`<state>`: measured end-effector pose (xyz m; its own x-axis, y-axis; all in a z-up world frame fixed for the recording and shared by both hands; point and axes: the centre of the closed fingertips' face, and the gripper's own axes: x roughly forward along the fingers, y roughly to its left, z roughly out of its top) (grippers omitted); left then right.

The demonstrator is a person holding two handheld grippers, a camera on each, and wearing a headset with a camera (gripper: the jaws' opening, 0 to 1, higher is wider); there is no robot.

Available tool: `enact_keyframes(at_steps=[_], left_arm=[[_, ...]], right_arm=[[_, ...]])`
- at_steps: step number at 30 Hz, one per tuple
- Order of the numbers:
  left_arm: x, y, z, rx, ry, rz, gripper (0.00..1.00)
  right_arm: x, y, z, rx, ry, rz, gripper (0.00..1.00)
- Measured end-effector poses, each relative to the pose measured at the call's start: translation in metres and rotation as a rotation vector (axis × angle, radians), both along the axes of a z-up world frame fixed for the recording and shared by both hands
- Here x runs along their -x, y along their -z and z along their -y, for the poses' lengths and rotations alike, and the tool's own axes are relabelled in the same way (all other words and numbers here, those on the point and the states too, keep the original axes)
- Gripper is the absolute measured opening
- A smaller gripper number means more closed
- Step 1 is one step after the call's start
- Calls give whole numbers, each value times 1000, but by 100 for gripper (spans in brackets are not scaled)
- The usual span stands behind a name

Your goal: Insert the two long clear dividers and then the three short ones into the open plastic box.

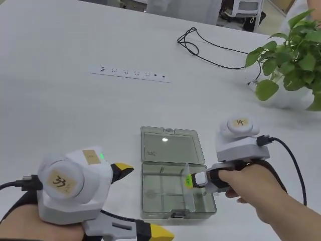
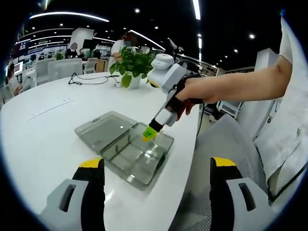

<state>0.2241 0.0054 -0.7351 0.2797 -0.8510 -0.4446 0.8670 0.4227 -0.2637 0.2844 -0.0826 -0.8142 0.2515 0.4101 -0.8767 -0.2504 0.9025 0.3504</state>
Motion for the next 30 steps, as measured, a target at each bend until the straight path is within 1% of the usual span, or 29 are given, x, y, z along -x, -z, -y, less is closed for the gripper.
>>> enact_keyframes(at_steps=[5, 15, 20, 30], left_arm=[[0, 0, -1, -2, -2, 0, 93], [0, 1, -3, -10, -7, -3, 92], [0, 0, -4, -12, -16, -2, 92], [3, -1, -6, -22, -31, -2, 92]], right_arm=[[1, 1, 0, -11, 3, 2, 9], [0, 0, -1, -60, 12, 24, 10], [0, -1, -1, -79, 21, 31, 13], [2, -10, 0, -106, 1, 66, 19]])
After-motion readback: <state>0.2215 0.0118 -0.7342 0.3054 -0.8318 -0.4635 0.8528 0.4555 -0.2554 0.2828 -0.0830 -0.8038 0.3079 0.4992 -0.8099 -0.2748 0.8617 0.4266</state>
